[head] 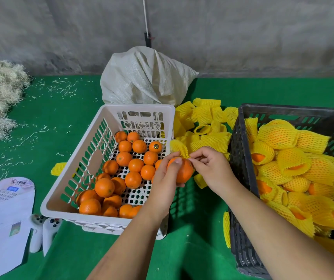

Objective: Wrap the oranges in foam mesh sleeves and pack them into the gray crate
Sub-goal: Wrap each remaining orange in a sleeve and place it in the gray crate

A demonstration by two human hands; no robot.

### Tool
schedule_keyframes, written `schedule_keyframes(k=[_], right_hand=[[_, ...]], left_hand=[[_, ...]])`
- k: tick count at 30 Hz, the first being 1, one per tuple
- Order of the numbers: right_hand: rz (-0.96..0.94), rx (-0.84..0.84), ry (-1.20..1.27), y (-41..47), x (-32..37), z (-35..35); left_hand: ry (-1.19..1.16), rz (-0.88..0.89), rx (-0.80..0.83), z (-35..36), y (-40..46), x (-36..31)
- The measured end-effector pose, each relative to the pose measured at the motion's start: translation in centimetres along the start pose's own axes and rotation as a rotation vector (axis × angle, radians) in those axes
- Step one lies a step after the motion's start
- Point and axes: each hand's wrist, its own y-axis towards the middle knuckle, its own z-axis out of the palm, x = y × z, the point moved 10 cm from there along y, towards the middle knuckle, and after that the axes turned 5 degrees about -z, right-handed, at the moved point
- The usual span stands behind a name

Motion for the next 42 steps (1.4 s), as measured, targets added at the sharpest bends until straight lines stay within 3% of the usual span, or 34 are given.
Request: schedule_keyframes(k=[4, 13, 16, 19, 25, 29, 31, 33, 38, 42], right_hand=[[-0.026, 0.044, -0.037, 0.0, 0.3, 0.1], [-0.004, 0.081, 0.051, -0.5, 0.1, 0.5], [-0.141, 0.054, -0.152, -0.7, 1.6, 0.3], [-0.218, 0.004, -0.13, -1.1, 3.0, 0.1], [-0.282, -0.024, -0.191, -1.2, 3.7, -0.2], [-0.471, -0.009, -0.29, -1.7, 5.8, 0.0], [-0.568, 0.037, -0.323, -2.4, 6.4, 1.0], [-0.547, 0.07, -0.301, -2.6, 6.1, 1.6], [-0.405, 0.12, -0.229, -1.9, 4.5, 2.3], [-0.431, 0.013, -0.187, -1.7, 5.0, 0.9]], left_hand=[[0.017, -0.065, 0.06, 0.1, -0.1, 0.8], [-0.019, -0.018, -0.043, -1.2, 0.4, 0.5], [-0.044, 0.005, -0.061, -1.2, 0.5, 0.3], [-0.034, 0.045, -0.078, -1.1, 0.4, 0.0], [0.012, 0.033, 0.15, 0.2, 0.4, 0.9], [-0.069, 0.17, 0.031, -0.4, 0.4, -0.2], [-0.154, 0.135, -0.06, -1.4, 0.6, 0.1], [-0.201, 0.093, -0.068, -2.0, 0.8, 0.7], [-0.142, 0.097, 0.126, -1.0, 0.7, 0.6], [-0.102, 0.139, 0.16, -0.8, 0.3, 0.1]])
